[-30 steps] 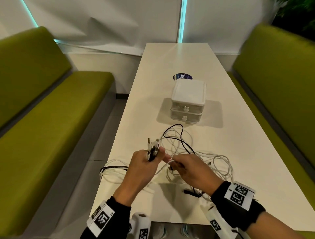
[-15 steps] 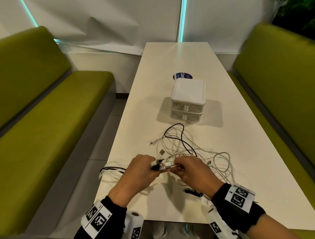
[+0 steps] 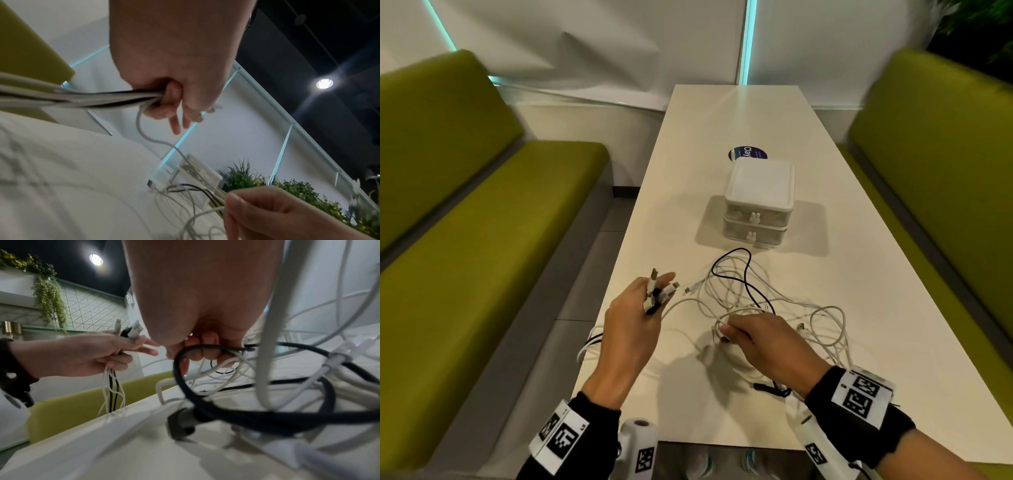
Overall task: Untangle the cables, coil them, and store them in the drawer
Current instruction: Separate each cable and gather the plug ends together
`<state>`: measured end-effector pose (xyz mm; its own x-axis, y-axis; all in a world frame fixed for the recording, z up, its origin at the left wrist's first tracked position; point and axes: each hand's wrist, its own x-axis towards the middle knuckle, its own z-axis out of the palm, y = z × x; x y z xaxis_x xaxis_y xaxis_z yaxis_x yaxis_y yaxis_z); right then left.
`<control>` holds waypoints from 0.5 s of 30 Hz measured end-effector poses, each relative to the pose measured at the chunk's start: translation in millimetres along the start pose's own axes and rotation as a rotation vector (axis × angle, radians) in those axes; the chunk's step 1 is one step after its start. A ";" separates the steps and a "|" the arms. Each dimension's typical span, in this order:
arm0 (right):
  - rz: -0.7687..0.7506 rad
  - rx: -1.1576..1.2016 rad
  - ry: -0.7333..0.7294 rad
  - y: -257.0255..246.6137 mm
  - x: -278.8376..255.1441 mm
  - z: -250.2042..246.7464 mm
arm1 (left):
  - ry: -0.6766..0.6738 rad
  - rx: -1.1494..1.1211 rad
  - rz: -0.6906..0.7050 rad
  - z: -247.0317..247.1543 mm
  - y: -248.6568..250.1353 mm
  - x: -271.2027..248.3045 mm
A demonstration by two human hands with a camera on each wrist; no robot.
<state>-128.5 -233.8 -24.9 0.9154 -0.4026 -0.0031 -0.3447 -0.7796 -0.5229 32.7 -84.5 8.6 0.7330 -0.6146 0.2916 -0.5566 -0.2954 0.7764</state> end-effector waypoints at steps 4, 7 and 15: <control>-0.015 0.025 -0.006 -3.7 1.2 -0.2 | -0.168 -0.008 0.235 15.4 3.7 -13.9; -0.056 0.034 -0.011 -9.3 -0.3 -3.7 | -0.322 0.179 0.283 30.0 -10.6 -17.8; -0.063 0.072 -0.006 -6.6 -4.0 -6.3 | -0.259 0.289 0.294 18.5 -9.5 -14.1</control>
<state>-131.2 -230.0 -16.1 0.9360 -0.3509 0.0273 -0.2706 -0.7670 -0.5818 20.4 -86.6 -13.2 0.4275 -0.8536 0.2976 -0.8381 -0.2509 0.4844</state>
